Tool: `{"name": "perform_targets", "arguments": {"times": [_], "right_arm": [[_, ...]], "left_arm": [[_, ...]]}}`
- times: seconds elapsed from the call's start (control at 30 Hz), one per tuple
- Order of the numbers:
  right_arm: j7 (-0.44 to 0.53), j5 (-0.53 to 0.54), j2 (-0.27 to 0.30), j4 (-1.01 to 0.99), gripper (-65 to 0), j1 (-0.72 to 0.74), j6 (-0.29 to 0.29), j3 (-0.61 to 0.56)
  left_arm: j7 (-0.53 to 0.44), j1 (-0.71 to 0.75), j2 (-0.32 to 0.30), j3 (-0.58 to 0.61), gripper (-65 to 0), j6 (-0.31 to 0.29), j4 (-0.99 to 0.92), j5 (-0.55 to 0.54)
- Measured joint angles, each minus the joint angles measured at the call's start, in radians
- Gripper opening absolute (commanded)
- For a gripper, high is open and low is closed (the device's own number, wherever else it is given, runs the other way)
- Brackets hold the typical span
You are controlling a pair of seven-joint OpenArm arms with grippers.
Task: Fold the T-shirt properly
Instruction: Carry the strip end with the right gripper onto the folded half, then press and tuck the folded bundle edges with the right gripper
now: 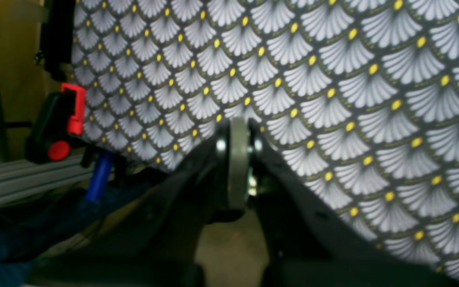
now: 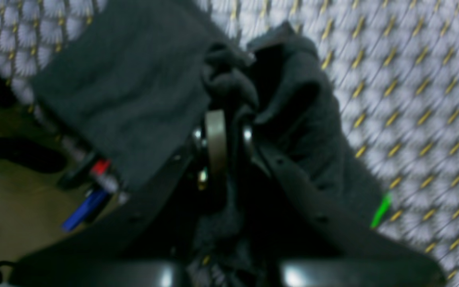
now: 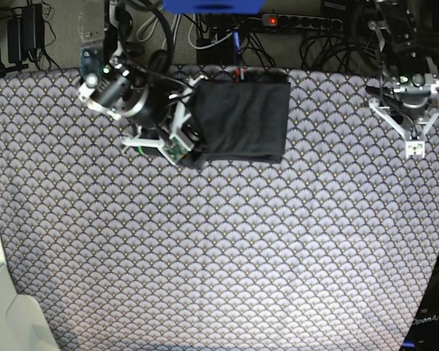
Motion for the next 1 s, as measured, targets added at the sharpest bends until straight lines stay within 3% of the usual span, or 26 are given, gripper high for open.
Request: {"name": "perform_targets", "arguments": {"times": [0.4,0.8,1.0], "right_arm": [[-0.092,-0.003,-0.050,-0.066,-65.0,0.096,0.000,-0.055],[-0.053,0.002,-0.059,-0.226,-65.0,0.172,0.000,-0.080],[-0.061,-0.002,-0.059,-0.229,-65.0,0.164,0.000,-0.183]], "left_arm": [[0.008,0.038,-0.003,0.000,-64.6,0.001,0.005,0.000],[0.002,0.031,-0.002,0.005,-64.6,0.000,0.007,0.000],[0.002,0.032,-0.002,0.005,-64.7,0.000,0.007,0.000]]}}
